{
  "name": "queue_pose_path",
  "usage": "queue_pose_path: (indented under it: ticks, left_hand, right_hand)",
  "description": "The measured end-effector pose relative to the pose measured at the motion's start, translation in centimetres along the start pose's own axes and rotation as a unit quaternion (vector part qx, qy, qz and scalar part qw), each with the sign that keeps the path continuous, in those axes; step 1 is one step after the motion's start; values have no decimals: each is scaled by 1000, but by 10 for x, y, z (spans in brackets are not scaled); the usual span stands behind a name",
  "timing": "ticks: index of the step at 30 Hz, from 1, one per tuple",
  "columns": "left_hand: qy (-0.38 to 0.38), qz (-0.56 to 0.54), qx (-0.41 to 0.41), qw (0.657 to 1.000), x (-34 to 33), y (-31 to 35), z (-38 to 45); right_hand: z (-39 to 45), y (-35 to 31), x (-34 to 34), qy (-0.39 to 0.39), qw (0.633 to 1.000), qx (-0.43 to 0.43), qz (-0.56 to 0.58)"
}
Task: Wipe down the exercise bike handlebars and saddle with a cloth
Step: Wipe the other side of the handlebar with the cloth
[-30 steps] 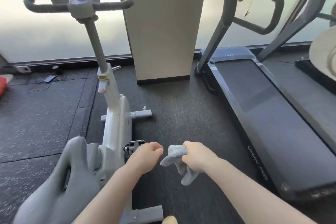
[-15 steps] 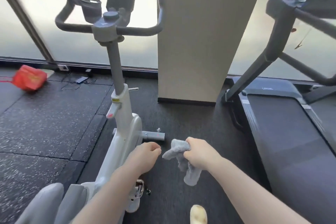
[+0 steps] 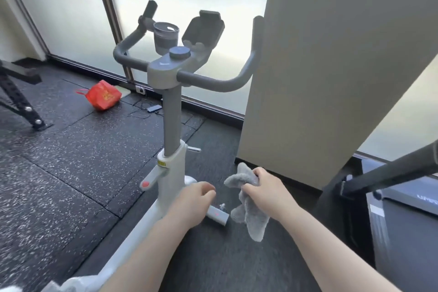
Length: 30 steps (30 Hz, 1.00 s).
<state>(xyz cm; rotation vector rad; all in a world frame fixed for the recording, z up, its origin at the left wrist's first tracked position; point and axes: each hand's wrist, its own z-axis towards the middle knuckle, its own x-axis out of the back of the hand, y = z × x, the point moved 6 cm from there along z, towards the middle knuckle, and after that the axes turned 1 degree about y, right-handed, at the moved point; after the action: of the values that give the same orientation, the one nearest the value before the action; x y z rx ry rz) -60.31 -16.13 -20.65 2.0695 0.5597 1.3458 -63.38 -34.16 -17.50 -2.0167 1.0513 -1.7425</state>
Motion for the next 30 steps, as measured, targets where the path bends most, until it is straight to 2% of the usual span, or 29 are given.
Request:
queue_pose_path:
  ticks: [4,11,16,18,20,22,24,27,30]
  left_hand:
    - [47,5,-20,999,27,22,42]
    - [39,37,-77,996,53,58,126]
    - [60,33,-99,993,65,78,159]
    - [62,21,-106,992,64,86,165]
    - [88,12,-127,988,62,95,168]
    - [118,-2,-144,983,54,103,165]
    - [130,-24,-142,981,41,107,160]
    - [168,-79,-129,974,37,106,160]
    - [249,-112,-102,957,62,96,159]
  right_hand:
    - [47,-22,15,12,999,27,46]
    - [105,-48,36,72,990,42,115]
    - [120,-69,53,112,969,103,192]
    - [124,-72,64,154,953,129,227]
    - [131,-70,78,235,928,152,245]
    - [139,-71,88,310,900,185,242]
    - [150,-79,91,345,882,229,227]
    - [168,-89,80,330,881,274,199]
    - [171,-97,70,316,869,353,145]
